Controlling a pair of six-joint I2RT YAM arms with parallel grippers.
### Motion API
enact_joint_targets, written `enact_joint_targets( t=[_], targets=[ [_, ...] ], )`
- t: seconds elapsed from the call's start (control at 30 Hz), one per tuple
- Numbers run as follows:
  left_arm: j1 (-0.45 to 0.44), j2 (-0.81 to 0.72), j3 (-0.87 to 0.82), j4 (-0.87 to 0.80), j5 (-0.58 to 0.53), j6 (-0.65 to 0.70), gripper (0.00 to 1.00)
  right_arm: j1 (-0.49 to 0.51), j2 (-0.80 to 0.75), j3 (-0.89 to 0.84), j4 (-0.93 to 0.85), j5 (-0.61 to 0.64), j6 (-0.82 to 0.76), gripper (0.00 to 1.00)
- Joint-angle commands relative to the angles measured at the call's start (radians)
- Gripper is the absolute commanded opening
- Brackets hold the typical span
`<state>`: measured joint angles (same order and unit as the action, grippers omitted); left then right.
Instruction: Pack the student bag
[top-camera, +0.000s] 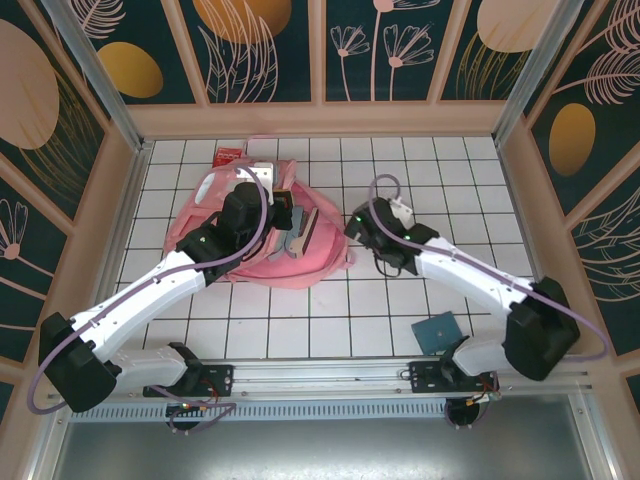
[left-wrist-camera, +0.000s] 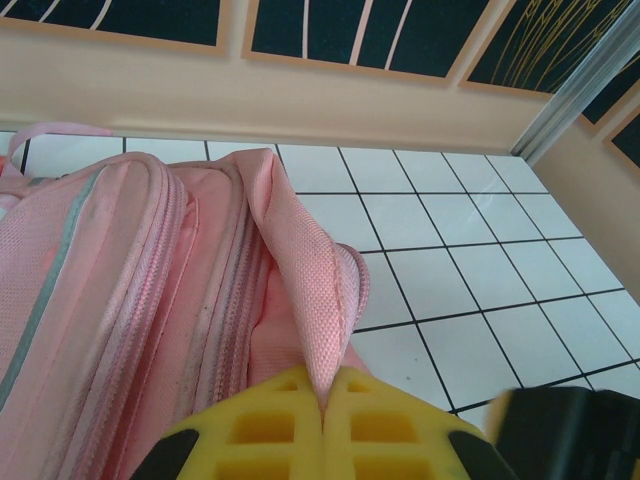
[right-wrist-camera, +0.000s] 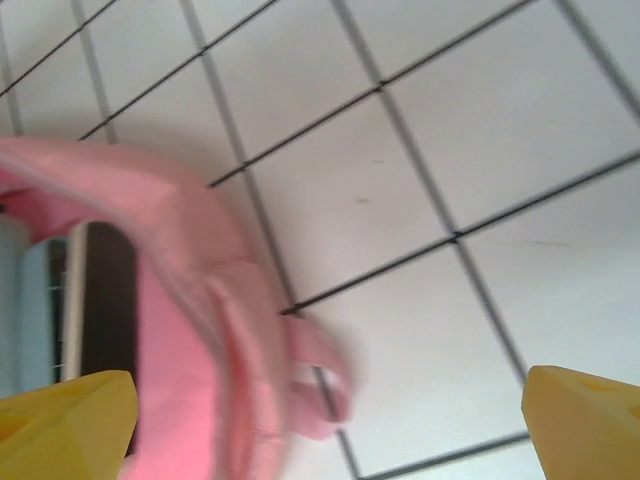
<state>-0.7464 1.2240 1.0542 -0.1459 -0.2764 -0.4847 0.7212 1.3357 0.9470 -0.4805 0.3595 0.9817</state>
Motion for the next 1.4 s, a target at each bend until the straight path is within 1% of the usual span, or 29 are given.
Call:
enact_joint_targets(
  t=[0.0, 0.13, 0.27, 0.3, 0.37, 0.43, 0.57, 0.67, 0.83, 0.93, 1.1, 1.2, 1.27, 1.37],
  targets=[
    [-0.01, -0.033, 0.006, 0.132, 0.019, -0.005, 0.02, -0.043, -0.119, -0.093, -0.119, 0.023, 0.086, 0.99],
    [-0.01, -0.045, -0.014, 0.154, 0.018, -0.003, 0.02, -0.118, -0.275, -0.215, -0.175, -0.028, 0.139, 0.99],
    [-0.01, -0.042, -0.02, 0.158, 0.017, -0.001, 0.02, -0.168, -0.386, -0.291, -0.253, -0.036, 0.175, 0.99],
    [-0.01, -0.04, -0.02, 0.158, 0.016, -0.002, 0.02, -0.168, -0.4, -0.303, -0.272, -0.04, 0.182, 0.99],
    [-0.01, -0.037, -0.023, 0.16, 0.016, -0.001, 0.02, -0.22, -0.415, -0.321, -0.316, -0.066, 0.186, 0.99],
    [-0.009, -0.037, -0.025, 0.161, 0.013, -0.001, 0.02, -0.243, -0.414, -0.326, -0.359, -0.08, 0.188, 0.99],
    [-0.01, -0.036, -0.026, 0.162, 0.009, 0.001, 0.02, -0.252, -0.415, -0.335, -0.461, -0.071, 0.252, 0.99],
    [-0.009, -0.038, -0.034, 0.175, 0.012, 0.0, 0.02, -0.254, -0.434, -0.36, -0.512, -0.083, 0.327, 0.99],
    [-0.01, -0.037, -0.034, 0.175, 0.015, 0.0, 0.02, -0.253, -0.494, -0.385, -0.536, -0.101, 0.413, 0.99],
    [-0.01, -0.039, -0.034, 0.174, 0.014, 0.0, 0.02, -0.261, -0.514, -0.396, -0.538, -0.099, 0.453, 0.99],
    [-0.01, -0.044, -0.033, 0.174, 0.019, -0.003, 0.02, -0.278, -0.499, -0.454, -0.489, -0.145, 0.483, 0.99],
    [-0.01, -0.044, -0.033, 0.172, 0.022, -0.003, 0.02, -0.282, -0.492, -0.479, -0.444, -0.151, 0.484, 0.99],
    [-0.01, -0.044, -0.034, 0.173, 0.023, -0.003, 0.02, -0.288, -0.487, -0.503, -0.385, -0.163, 0.468, 0.99],
    [-0.01, -0.041, -0.031, 0.171, 0.025, -0.003, 0.02, -0.298, -0.454, -0.557, -0.234, -0.23, 0.424, 0.99]
  ],
)
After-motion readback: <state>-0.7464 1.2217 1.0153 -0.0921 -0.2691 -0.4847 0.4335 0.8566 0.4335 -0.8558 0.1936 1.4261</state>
